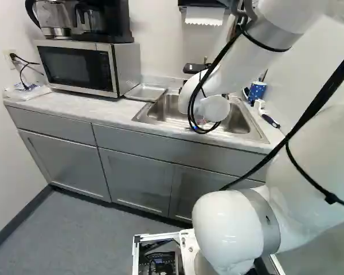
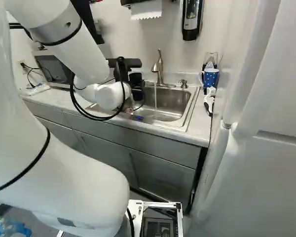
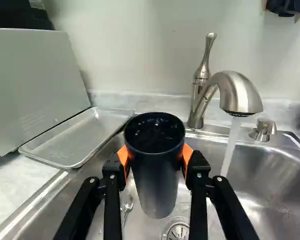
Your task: Rinse the cup and place it in the tray
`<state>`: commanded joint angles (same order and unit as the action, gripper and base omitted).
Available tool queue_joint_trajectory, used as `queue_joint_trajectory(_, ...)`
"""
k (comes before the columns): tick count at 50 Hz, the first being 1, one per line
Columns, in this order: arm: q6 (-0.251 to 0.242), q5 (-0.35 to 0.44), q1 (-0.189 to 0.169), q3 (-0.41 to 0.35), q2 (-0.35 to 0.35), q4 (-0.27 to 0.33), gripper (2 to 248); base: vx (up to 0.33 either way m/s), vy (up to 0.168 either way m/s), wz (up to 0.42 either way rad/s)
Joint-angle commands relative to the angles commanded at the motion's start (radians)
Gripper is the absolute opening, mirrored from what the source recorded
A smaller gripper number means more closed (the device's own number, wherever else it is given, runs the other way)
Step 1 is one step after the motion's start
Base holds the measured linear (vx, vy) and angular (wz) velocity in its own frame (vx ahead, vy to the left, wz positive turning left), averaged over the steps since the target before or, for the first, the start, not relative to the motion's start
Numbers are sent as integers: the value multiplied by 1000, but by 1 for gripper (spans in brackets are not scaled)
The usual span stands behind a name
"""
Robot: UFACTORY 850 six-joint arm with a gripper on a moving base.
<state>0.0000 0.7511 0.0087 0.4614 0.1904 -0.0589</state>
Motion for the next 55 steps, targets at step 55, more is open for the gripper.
queue_joint_trajectory(55, 0, -168, 123, 91, 6, 0, 122, 0, 0, 0)
